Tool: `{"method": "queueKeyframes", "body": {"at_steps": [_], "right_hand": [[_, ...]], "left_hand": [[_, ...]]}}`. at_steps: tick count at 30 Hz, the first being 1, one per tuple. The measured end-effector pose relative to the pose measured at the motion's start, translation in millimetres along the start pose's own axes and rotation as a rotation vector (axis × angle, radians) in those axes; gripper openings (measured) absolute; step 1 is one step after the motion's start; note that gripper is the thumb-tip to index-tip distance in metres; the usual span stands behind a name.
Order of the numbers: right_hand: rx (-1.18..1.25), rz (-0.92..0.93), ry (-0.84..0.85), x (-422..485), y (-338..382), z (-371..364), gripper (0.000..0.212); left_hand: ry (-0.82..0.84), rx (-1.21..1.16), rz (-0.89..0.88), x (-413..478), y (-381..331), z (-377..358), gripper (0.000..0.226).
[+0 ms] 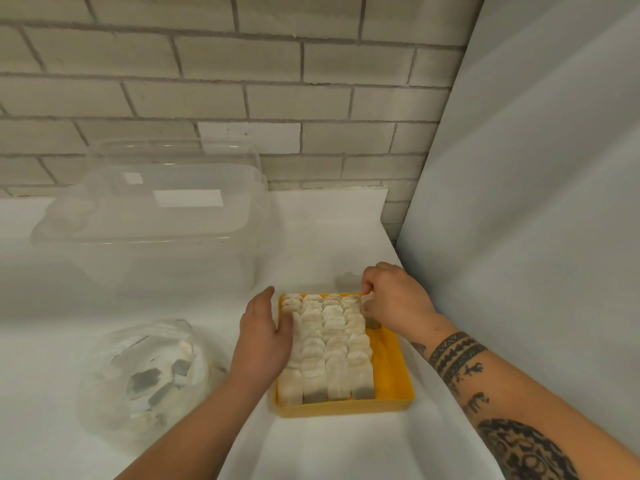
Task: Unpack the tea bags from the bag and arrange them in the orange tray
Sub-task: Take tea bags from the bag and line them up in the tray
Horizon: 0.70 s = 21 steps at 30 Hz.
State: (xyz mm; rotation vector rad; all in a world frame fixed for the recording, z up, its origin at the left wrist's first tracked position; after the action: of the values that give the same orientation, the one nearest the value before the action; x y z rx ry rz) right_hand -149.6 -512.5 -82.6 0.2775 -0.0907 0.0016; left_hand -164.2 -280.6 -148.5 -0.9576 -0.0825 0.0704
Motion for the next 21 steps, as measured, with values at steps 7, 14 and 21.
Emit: {"method": "queueKeyframes", "body": {"at_steps": [7,14,21], "right_hand": [[0.4,-0.001,-0.014,-32.4,104.4,-6.0,0.009],[0.463,-0.202,0.298,-67.3,216.9,-74.3,0.064],[0.461,-0.426,0.297,-78.1,249.1,-117.9,0.046]], "left_hand": [[-0.1,-0.174,-0.013,5.4,1.9,84.1,0.017],[0.007,-0.035,0.18,11.9,66.7,182.8,0.013],[0.342,0.15,0.057,-10.7,112.3,190.5,0.016]]}}
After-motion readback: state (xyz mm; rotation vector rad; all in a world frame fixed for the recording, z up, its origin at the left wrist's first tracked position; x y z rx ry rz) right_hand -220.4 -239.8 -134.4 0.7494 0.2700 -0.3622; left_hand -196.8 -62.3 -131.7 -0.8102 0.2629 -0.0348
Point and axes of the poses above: each hand's wrist, its own x-axis towards the middle knuckle, its own z-axis out of the back of the hand, y = z × x, the point moved 1 cm from there along x, towards the middle knuckle, and after that the axes turned 5 degrees about -y, right-handed, at the moved point
